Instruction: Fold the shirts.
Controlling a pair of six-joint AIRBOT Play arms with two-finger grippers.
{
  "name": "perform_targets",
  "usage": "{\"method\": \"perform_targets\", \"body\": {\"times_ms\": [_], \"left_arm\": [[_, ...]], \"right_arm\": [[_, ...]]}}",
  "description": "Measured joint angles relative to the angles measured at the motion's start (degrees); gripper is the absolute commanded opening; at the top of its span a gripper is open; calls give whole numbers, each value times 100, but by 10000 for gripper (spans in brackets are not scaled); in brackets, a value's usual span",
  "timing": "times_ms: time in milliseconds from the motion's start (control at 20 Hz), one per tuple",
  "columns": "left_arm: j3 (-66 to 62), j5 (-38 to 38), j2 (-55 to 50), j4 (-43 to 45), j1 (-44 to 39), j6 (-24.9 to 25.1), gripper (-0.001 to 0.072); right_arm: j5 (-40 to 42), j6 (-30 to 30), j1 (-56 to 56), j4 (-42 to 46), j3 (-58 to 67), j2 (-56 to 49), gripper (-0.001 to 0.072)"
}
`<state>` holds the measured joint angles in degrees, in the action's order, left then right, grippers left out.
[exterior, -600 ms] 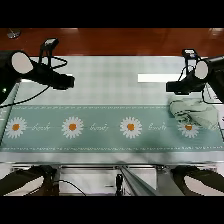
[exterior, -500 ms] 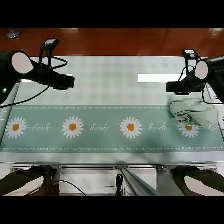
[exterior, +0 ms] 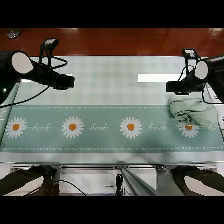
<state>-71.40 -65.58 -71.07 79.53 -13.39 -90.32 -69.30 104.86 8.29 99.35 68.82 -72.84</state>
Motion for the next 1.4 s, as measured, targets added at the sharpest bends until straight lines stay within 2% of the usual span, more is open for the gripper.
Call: {"method": "perform_targets", "body": {"times_ms": [200, 400, 450, 500, 550, 600, 650, 800, 1000, 1100, 1250, 1400], "left_arm": [[0, 225, -17, 0, 0, 0, 18], [0, 551, -39, 0, 0, 0, 20], [0, 647, -55, 0, 0, 0, 62], [0, 763, -81, 0, 0, 0, 288], [0, 835, -116, 0, 0, -4, 675], [0, 898, -166, 0, 0, -20, 706], [0, 933, -221, 0, 0, -57, 705], [0, 929, -374, 2, 17, -57, 705], [0, 640, -435, 271, 157, -31, 703], [13, 367, -433, 350, 234, 155, 703], [234, 74, -332, 57, 243, 544, 703], [575, 79, -275, -264, 208, 743, 703]], "right_arm": [[409, 48, 0, -24, 0, 0, 34], [1172, 83, 0, 68, 0, 0, 35], [1353, 85, 0, 94, 0, 0, 36], [1539, 87, 0, 114, 0, 0, 36], [1696, 101, 0, 127, 0, 0, 77], [1864, 111, 0, 136, 0, 0, 384], [1985, 127, 0, 144, 2, 0, 633], [1967, 120, -35, 479, 20, 0, 636], [887, -79, -614, 846, -197, 170, 635], [614, -107, -1113, 866, -710, 514, 635], [715, 424, -2046, 658, -1823, 1080, 635], [1241, 463, -2811, -122, -2688, 1311, 630]]}}
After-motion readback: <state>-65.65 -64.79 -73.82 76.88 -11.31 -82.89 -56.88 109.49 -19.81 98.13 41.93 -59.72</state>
